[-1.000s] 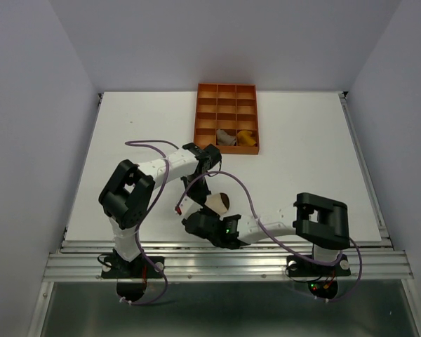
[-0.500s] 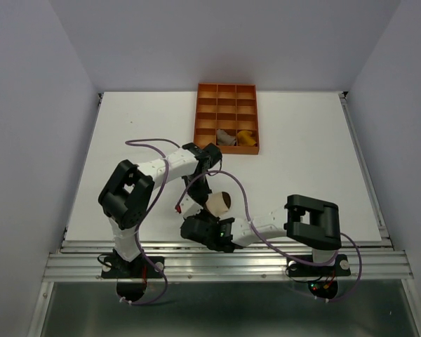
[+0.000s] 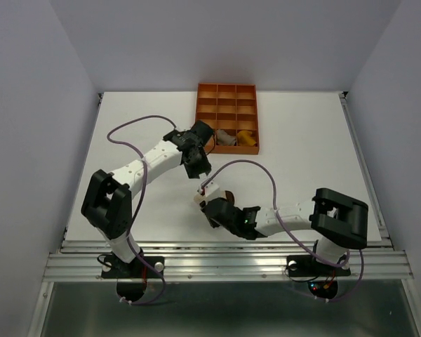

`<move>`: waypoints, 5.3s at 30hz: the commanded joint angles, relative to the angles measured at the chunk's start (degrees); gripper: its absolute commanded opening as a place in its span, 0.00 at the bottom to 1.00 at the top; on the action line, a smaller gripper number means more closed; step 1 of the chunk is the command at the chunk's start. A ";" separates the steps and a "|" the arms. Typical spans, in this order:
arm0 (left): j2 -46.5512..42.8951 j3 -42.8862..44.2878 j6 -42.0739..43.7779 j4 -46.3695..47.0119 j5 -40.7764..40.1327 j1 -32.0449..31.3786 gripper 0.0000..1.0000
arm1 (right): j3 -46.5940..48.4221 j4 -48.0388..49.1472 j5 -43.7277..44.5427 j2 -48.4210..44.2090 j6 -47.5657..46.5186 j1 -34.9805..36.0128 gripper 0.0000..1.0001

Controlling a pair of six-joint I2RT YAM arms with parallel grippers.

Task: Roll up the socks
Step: Roll the sock at the center of the board.

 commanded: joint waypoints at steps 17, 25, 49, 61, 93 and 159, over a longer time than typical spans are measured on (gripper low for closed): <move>-6.40 -8.95 6.45 18.88 6.38 5.12 0.43 | -26.44 19.93 -33.41 -11.65 29.87 -25.05 0.01; -4.74 -16.34 8.67 30.84 20.81 1.44 0.43 | -31.19 19.84 -36.92 -9.64 35.77 -32.69 0.01; 4.84 -11.08 11.91 28.04 13.79 -5.95 0.45 | -30.49 18.96 -40.09 -5.15 35.42 -36.48 0.01; 11.79 -3.60 14.99 15.91 2.02 -11.31 0.38 | -26.27 10.79 -38.42 -11.38 25.84 -36.48 0.18; 18.39 5.72 11.74 4.66 -2.04 -15.71 0.32 | -18.19 -1.42 -7.77 -34.42 -2.98 -8.80 0.53; 3.36 5.02 10.68 11.42 0.34 -2.71 0.41 | -15.36 -0.30 -4.56 -16.04 18.55 -10.98 0.01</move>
